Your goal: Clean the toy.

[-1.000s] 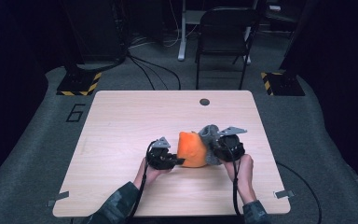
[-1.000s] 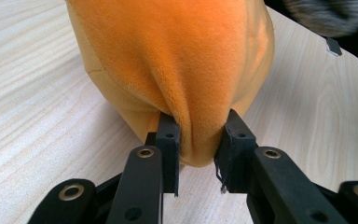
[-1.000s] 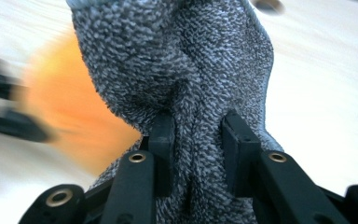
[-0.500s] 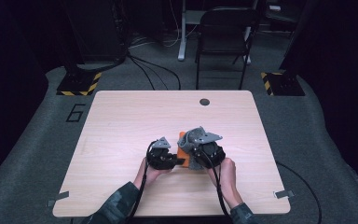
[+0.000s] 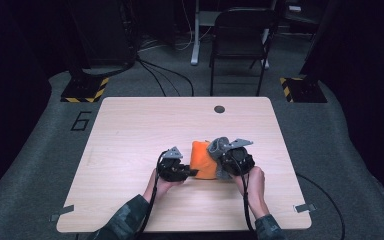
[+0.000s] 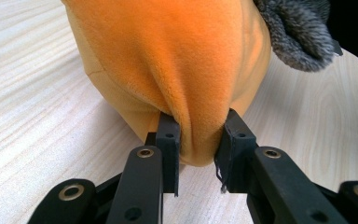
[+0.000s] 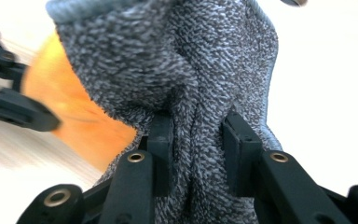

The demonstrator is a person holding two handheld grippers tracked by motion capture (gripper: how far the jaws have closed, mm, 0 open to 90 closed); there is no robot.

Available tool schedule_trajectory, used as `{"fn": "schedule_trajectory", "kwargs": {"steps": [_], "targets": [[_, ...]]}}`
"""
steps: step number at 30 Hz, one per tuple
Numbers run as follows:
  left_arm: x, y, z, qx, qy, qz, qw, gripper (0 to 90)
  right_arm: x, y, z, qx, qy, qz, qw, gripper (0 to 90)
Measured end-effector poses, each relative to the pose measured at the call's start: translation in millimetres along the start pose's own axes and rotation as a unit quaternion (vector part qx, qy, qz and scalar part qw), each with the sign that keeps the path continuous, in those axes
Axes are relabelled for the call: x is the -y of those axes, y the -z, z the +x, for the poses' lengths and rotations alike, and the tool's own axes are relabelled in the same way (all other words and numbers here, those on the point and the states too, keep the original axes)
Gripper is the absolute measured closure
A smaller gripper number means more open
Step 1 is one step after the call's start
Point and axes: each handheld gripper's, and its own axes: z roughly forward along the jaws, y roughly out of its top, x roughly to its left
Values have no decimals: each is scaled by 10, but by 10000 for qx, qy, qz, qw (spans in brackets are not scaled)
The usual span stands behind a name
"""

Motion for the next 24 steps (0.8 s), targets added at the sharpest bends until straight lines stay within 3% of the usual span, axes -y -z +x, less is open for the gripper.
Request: {"fn": "schedule_trajectory", "kwargs": {"steps": [5, 15, 24], "targets": [[2, -3, 2, 5, 7, -12, 10000, 728, 64, -73, -159, 45, -184, 111, 9998, 673], [3, -6, 4, -17, -23, -1, 10000, 728, 204, -263, -339, 217, -464, 417, 9978, 674], [8, -9, 7, -13, -36, -12, 10000, 728, 341, -547, -386, 260, -360, 819, 9956, 675]]}}
